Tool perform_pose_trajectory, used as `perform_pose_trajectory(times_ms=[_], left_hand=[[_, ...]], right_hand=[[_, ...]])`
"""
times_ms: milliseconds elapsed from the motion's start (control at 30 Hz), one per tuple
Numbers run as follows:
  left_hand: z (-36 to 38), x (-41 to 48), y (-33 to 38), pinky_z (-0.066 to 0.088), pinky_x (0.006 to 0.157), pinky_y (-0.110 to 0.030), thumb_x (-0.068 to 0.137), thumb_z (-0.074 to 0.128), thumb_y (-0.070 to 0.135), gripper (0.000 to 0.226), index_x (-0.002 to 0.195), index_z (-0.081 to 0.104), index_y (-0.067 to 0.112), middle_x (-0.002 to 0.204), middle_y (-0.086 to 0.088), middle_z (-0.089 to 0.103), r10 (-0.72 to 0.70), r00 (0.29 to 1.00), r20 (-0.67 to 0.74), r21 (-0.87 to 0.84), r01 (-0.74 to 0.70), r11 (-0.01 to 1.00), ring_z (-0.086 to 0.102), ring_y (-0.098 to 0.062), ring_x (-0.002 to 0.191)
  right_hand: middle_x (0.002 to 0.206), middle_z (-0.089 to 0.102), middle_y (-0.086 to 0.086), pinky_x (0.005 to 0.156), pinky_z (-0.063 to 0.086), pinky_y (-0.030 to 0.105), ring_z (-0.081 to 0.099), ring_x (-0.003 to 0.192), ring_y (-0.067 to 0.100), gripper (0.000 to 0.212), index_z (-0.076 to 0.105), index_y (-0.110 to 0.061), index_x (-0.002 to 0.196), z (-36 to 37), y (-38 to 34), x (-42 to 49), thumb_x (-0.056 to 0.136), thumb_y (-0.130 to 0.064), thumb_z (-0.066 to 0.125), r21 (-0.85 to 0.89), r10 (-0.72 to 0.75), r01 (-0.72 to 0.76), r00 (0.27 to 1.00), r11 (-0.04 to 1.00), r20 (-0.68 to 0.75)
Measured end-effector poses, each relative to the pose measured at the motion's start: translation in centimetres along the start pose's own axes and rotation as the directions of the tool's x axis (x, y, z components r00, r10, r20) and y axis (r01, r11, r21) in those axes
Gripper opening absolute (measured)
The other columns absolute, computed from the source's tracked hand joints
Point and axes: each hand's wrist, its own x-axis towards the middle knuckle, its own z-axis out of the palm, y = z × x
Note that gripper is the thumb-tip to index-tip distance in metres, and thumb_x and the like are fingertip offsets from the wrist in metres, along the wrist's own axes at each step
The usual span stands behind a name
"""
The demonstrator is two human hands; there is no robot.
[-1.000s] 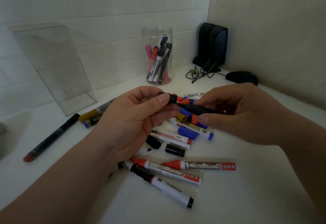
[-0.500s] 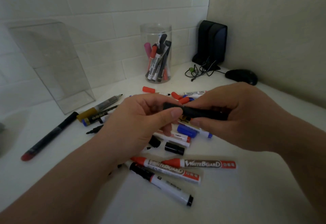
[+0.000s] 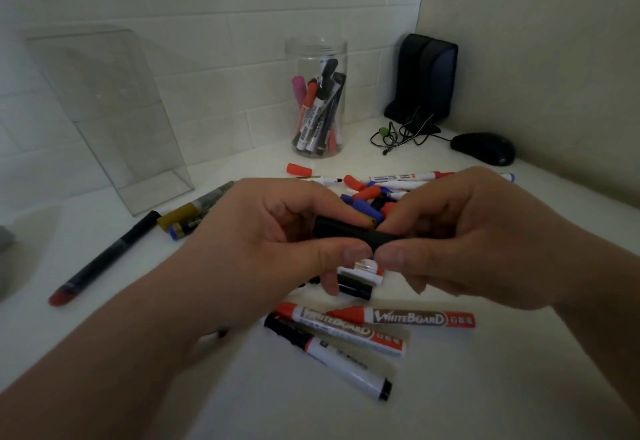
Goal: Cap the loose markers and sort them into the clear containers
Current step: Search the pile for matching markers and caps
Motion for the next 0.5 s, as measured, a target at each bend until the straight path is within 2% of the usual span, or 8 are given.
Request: perform_pose_trajectory(times_ms=[67, 133, 233, 300, 367, 500], left_hand=[[0.4, 0.3, 0.1, 0.058, 0.064, -0.029, 0.077, 0.074, 0.027, 0.020, 0.096, 0.076, 0.022, 0.074, 0.001, 0.074, 0.016, 1.000, -0.011, -0.013, -0.016, 1.000, 0.071, -0.021, 0.059], [1.0, 0.8, 0.0, 0.058, 0.065, -0.028, 0.079, 0.071, 0.026, 0.018, 0.096, 0.072, 0.020, 0.072, 0.001, 0.073, 0.018, 0.999, -0.044, -0.053, -0.020, 0.998, 0.071, -0.020, 0.061], [1.3, 1.3, -0.3, 0.059, 0.070, -0.029, 0.080, 0.067, 0.029, 0.016, 0.094, 0.071, 0.023, 0.075, -0.002, 0.072, -0.004, 0.995, -0.102, -0.072, -0.004, 0.997, 0.071, -0.020, 0.067], [0.8, 1.3, -0.6, 0.057, 0.072, -0.031, 0.082, 0.066, 0.030, 0.015, 0.093, 0.072, 0.023, 0.077, -0.005, 0.071, -0.019, 0.988, -0.154, -0.103, 0.003, 0.995, 0.070, -0.022, 0.069], [0.1, 1.3, -0.8, 0.056, 0.072, -0.028, 0.081, 0.067, 0.028, 0.014, 0.093, 0.073, 0.023, 0.080, -0.007, 0.072, -0.024, 0.981, -0.193, -0.106, 0.003, 0.994, 0.069, -0.022, 0.070], [0.5, 1.0, -0.9, 0.059, 0.080, -0.027, 0.077, 0.074, 0.028, 0.019, 0.094, 0.070, 0.035, 0.091, 0.011, 0.074, -0.050, 0.993, -0.110, 0.134, 0.065, 0.989, 0.072, -0.011, 0.086]], right_hand=[[0.059, 0.065, 0.015, 0.036, 0.035, 0.018, 0.044, 0.035, 0.014, 0.027, 0.073, -0.008, 0.087, -0.3, 0.6, 0.4, 0.075, -0.032, 0.073, 0.191, 0.028, -0.035, 0.999, 0.981, 0.035], [0.060, 0.063, 0.016, 0.036, 0.036, 0.019, 0.044, 0.036, 0.015, 0.025, 0.072, -0.007, 0.088, -0.4, 0.8, 0.6, 0.077, -0.030, 0.072, 0.225, 0.021, -0.025, 1.000, 0.974, 0.017], [0.061, 0.066, 0.011, 0.038, 0.039, 0.019, 0.048, 0.039, 0.014, 0.015, 0.074, -0.020, 0.086, -0.9, 0.5, 0.2, 0.076, -0.031, 0.072, 0.072, 0.008, -0.005, 0.999, 0.997, -0.041], [0.060, 0.067, 0.006, 0.040, 0.041, 0.015, 0.051, 0.040, 0.007, 0.011, 0.074, -0.024, 0.081, -1.7, 0.6, -0.1, 0.073, -0.031, 0.072, -0.030, 0.006, -0.009, 0.995, 1.000, -0.097], [0.060, 0.067, 0.006, 0.041, 0.041, 0.014, 0.051, 0.040, 0.007, 0.015, 0.074, -0.026, 0.080, -2.5, 1.1, -0.2, 0.068, -0.036, 0.073, -0.043, 0.005, -0.012, 0.986, 0.999, -0.164], [0.067, 0.070, 0.009, 0.050, 0.048, 0.023, 0.059, 0.050, 0.014, 0.024, 0.075, -0.028, 0.085, -3.7, 2.0, -0.3, 0.067, -0.043, 0.074, -0.075, 0.013, -0.031, 0.974, 0.997, -0.224]])
